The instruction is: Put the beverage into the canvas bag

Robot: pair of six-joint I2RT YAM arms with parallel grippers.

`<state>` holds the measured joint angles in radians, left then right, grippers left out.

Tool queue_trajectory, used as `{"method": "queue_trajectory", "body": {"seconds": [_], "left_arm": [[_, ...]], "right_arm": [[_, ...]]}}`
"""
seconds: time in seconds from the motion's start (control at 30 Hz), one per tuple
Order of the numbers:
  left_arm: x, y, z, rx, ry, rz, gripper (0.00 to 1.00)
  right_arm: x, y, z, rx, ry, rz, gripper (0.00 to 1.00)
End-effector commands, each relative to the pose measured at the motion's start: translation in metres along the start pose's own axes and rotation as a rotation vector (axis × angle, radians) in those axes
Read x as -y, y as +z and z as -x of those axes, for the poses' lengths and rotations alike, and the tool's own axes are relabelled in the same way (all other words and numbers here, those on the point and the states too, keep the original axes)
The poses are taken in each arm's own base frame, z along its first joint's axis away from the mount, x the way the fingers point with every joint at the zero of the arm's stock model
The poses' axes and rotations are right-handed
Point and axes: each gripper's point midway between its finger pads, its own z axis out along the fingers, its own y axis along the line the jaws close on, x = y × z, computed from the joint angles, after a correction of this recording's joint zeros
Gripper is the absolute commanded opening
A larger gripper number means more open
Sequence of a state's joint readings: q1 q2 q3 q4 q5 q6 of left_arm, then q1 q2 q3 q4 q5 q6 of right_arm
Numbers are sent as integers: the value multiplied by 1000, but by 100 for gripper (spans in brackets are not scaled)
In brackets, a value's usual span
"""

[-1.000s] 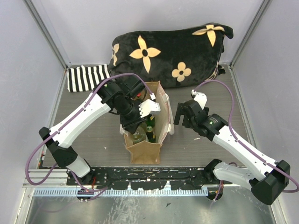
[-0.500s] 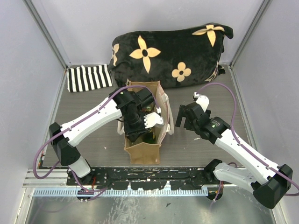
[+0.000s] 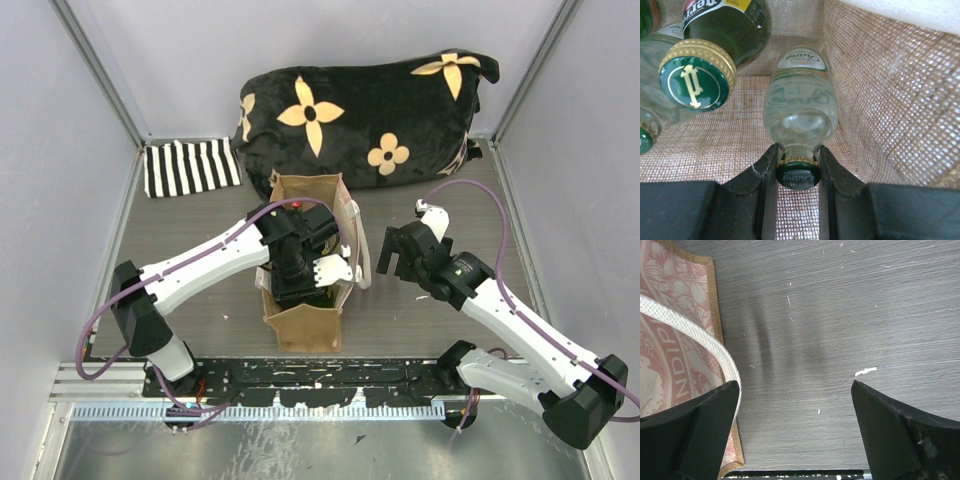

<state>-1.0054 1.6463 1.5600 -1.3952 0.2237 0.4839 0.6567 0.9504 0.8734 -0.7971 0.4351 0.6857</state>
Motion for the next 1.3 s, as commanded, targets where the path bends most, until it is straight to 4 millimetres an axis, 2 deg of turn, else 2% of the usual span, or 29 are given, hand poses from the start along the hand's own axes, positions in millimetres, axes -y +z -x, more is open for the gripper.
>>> {"method": "queue_trajectory", "body": {"seconds": [0.0,0.4,0.53,0.57,0.63,0.73,0.9,0.97,1.27], "left_arm": [[18,8,-16,-64,35,-81,0],[13,34,-19,-96,2,-73,0],[13,37,-20,-107,-8,-77,0],[13,36,-19,-104,-8,-73,6],[11,32,-15,-82,-7,-52,24],[8,23,-6,-31,-2,-20,45],[6,5,8,43,-3,16,68],[5,-2,15,73,-2,27,71],[1,-37,38,174,7,86,76]], "right_arm": [[1,-8,9,38,41,10,100],[4,-11,9,39,49,8,100],[4,-10,10,40,47,6,100],[4,-10,9,40,47,4,100],[4,-10,10,42,47,2,100],[4,-10,10,42,46,2,100],[3,-9,12,42,35,-2,100],[2,-8,13,42,29,-2,100],[-5,-10,23,56,26,7,100]]}}
